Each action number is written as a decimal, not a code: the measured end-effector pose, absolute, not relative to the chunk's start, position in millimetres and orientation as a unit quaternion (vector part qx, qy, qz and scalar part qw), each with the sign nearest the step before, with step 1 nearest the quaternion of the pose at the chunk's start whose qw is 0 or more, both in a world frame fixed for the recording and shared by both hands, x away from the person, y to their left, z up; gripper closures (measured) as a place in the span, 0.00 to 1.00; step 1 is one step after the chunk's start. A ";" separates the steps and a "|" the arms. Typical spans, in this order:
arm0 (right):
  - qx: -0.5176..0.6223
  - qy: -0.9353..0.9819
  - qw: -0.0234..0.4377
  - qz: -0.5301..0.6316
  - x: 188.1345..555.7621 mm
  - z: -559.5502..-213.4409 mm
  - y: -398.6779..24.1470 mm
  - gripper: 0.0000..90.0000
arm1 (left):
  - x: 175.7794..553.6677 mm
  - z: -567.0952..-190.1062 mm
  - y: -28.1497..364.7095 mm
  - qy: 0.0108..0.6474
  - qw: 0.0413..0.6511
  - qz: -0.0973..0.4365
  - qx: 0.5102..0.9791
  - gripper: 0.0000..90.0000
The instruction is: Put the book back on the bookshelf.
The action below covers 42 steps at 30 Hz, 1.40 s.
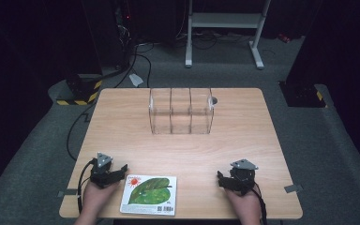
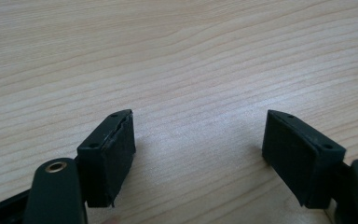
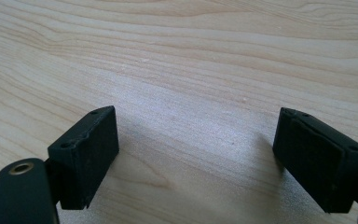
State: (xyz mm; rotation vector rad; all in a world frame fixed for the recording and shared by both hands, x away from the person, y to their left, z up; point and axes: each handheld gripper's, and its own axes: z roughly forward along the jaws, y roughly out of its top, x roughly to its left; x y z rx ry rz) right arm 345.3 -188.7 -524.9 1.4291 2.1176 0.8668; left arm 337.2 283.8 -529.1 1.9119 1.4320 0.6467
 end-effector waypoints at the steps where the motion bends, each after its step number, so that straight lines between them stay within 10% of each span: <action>1: 0.517 0.766 0.220 0.313 345.3 -524.9 -188.7 0.15 | 337.0 -529.2 283.7 0.547 0.328 0.247 0.729 0.28; 42: 0.475 0.771 0.205 0.371 327.6 -506.7 -162.9 0.30 | 322.4 -498.7 290.5 0.541 0.365 0.244 0.717 0.45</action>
